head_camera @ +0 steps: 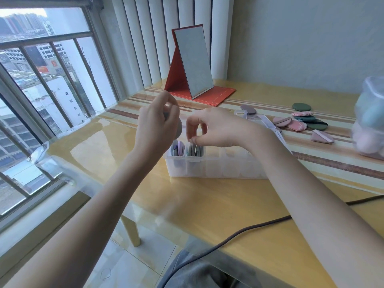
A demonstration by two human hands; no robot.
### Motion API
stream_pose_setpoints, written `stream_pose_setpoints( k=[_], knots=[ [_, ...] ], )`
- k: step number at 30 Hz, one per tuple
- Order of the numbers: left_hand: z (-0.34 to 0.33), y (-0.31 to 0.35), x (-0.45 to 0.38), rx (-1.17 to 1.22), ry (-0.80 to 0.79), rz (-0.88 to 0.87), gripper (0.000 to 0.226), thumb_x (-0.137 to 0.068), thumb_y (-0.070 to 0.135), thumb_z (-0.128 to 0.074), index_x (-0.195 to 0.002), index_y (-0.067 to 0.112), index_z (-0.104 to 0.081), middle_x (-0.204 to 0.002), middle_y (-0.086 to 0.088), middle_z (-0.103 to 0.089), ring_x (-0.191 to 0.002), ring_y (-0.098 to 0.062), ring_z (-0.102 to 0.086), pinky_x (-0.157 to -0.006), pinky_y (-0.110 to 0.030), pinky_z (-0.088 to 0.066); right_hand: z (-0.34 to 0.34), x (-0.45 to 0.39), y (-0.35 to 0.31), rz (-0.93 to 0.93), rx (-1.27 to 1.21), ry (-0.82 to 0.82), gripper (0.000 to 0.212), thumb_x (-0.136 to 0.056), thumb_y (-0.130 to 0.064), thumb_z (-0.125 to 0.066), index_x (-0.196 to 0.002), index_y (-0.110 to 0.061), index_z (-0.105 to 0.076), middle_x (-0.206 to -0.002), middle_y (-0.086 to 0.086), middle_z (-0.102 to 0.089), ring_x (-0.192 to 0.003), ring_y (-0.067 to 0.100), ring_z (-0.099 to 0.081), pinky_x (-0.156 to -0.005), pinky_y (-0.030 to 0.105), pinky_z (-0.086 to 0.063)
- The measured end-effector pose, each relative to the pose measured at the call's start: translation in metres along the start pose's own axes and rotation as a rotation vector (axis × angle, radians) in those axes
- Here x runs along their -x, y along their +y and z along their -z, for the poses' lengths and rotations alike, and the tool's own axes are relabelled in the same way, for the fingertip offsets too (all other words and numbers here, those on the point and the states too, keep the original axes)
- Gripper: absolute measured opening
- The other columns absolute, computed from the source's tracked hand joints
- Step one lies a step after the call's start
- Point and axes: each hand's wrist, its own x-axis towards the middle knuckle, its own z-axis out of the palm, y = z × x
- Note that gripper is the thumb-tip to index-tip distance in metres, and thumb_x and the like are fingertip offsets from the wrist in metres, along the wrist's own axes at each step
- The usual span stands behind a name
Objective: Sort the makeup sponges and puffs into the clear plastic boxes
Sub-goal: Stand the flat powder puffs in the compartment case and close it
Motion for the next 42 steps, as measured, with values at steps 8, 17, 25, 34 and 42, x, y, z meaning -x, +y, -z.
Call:
stream_pose_setpoints(
  k=[8,17,25,34,42],
  knots=[
    [0.0,0.007,-0.009,0.235,-0.296,0.241,0.007,-0.097,0.016,-0.041,-0.103,0.015,-0.036,-0.094,0.001,-0.045,-0.076,-0.019,-0.055,-0.044,-0.018,-0.045,-0.002,0.0,0.007,0.003,0.062,-0.016,0.016,-0.09,-0.021,-0.058,-0.09,-0.036,-0.065,-0.085,-0.021,-0.056,-0.073,-0.003,-0.047,-0.058,0.018,-0.033],
    [0.015,0.006,0.0,0.131,-0.26,0.152,0.034,-0.081,0.005,-0.062,-0.103,0.018,-0.039,-0.094,0.002,-0.05,-0.091,-0.025,-0.059,-0.074,-0.04,-0.053,-0.009,-0.001,0.009,-0.006,0.022,0.015,0.02,-0.085,-0.013,-0.054,-0.082,-0.027,-0.068,-0.083,-0.02,-0.051,-0.075,0.0,-0.045,-0.058,0.018,-0.031],
    [0.012,0.016,0.011,0.053,-0.085,0.049,0.034,-0.077,0.013,-0.073,-0.091,0.016,-0.043,-0.077,0.008,-0.052,-0.073,-0.019,-0.065,-0.061,-0.046,-0.055,-0.014,-0.004,0.016,-0.044,-0.106,-0.012,0.027,-0.088,-0.02,-0.049,-0.079,-0.039,-0.065,-0.1,-0.015,-0.066,-0.082,0.002,-0.051,-0.072,0.025,-0.038],
    [-0.001,0.013,0.019,-0.083,-0.293,0.032,0.03,-0.077,0.019,-0.072,-0.092,0.017,-0.047,-0.084,-0.001,-0.06,-0.073,-0.018,-0.058,-0.062,-0.038,-0.051,-0.013,-0.001,0.011,-0.1,-0.077,-0.122,0.018,-0.087,-0.031,-0.055,-0.075,-0.044,-0.059,-0.087,-0.011,-0.045,-0.077,0.01,-0.047,-0.059,0.025,-0.033],
    [0.002,0.005,0.021,-0.11,-0.297,0.046,0.024,-0.079,0.019,-0.067,-0.097,0.029,-0.057,-0.079,0.007,-0.059,-0.067,-0.017,-0.057,-0.054,-0.028,-0.042,-0.004,0.006,0.013,-0.1,-0.086,-0.14,0.013,-0.081,-0.02,-0.056,-0.077,-0.032,-0.061,-0.09,-0.01,-0.061,-0.077,0.01,-0.054,-0.061,0.026,-0.043]
  ],
)
